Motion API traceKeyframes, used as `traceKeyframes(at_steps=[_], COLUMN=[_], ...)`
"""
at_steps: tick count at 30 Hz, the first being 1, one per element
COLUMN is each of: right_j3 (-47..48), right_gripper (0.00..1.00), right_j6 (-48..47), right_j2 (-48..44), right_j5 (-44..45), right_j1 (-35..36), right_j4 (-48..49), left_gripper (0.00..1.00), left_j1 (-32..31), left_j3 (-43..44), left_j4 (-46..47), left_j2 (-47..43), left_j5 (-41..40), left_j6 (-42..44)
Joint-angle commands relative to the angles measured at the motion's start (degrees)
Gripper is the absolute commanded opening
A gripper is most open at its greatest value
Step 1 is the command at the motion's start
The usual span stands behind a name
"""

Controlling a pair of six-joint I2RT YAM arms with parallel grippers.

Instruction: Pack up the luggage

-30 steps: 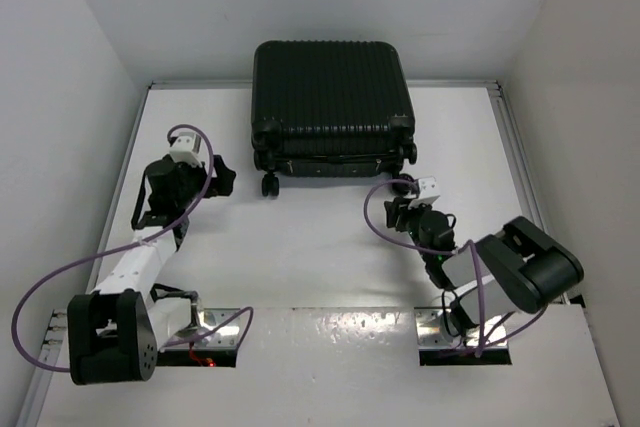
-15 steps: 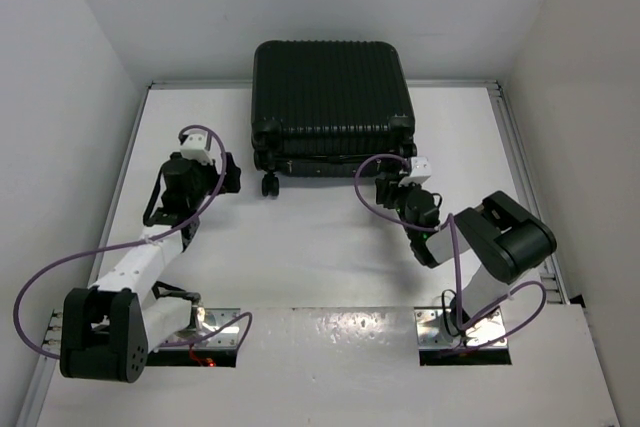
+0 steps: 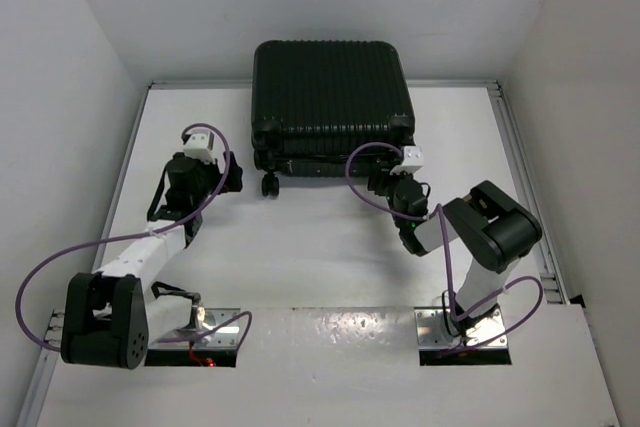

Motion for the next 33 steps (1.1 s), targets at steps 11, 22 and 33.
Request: traceKeyframes(at_steps=[11, 22, 33], right_j3=[6.6, 2.4, 2.5], right_gripper=[0.00, 0.00, 0.00], right_j6=[-5.0, -6.5, -6.7], right_j2=[3.9, 0.5, 0.7], right_j5=[1.3, -1.9, -2.4], right_j1=[-0.1, -0.3, -0.1], right_j4=[19.7, 19.7, 19.7], left_gripper=[1.00, 1.00, 1.00], left_j1=[0.7, -12.0, -17.1], left_j3=[3.5, 15.9, 26.7], left_j4=[2.6, -13.4, -23.8], left_j2=[1.4, -1.8, 5.7], left_j5=[3.2, 2.5, -2.7], left_j6=[0.6, -3.0, -11.8])
